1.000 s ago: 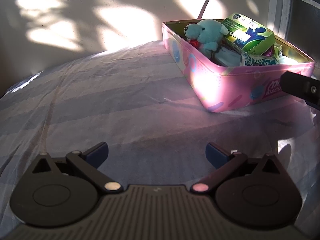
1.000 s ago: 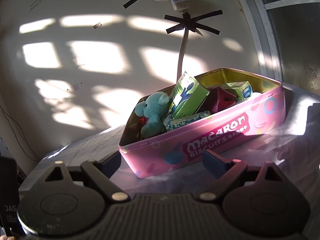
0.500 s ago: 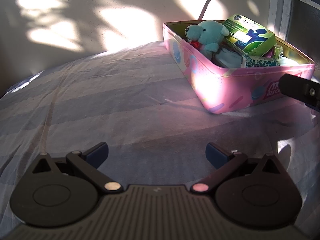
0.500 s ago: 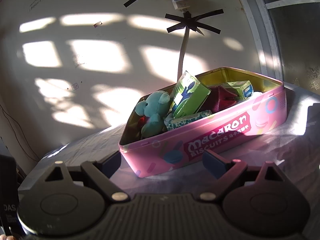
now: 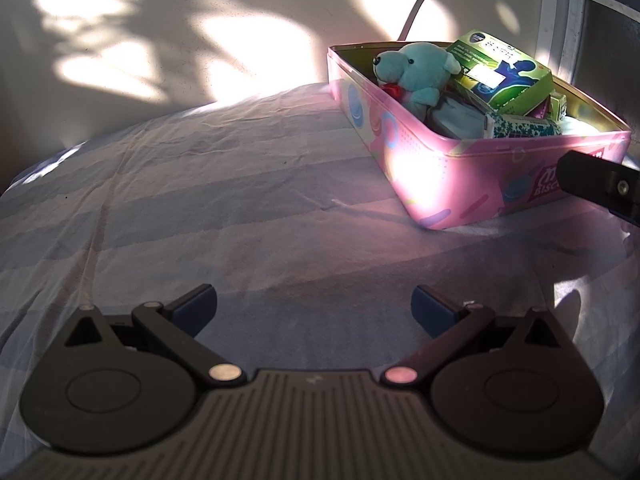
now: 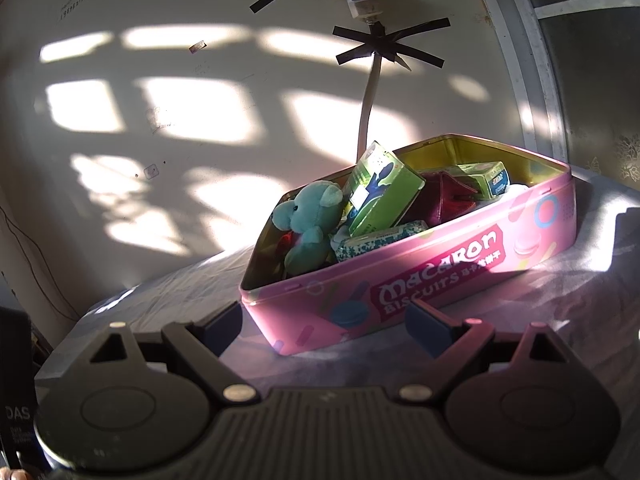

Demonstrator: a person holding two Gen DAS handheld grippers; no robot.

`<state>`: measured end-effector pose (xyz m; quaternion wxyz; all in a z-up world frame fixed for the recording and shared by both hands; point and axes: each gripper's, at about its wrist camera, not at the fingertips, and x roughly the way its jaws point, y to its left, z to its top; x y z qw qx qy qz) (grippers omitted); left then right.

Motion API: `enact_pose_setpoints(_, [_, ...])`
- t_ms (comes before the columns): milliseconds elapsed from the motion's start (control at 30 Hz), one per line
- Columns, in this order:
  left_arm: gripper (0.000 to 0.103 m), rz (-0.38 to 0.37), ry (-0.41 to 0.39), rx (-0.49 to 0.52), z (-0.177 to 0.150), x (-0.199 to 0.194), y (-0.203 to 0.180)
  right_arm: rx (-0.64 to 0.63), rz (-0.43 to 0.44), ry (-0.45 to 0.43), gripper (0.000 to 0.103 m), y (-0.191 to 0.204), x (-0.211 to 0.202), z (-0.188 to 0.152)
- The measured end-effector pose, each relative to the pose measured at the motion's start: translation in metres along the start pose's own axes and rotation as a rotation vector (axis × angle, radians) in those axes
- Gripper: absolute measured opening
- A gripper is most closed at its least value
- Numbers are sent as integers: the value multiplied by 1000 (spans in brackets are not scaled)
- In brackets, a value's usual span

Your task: Organize objects

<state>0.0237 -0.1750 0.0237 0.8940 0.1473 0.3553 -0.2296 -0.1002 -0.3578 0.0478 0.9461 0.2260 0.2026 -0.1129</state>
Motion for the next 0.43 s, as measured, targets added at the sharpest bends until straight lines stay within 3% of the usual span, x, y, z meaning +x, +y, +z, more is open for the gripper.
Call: enact_pose_setpoints(433, [103,-45,-15,-10,1,0,5,-10,2,9,92,1,5,-1])
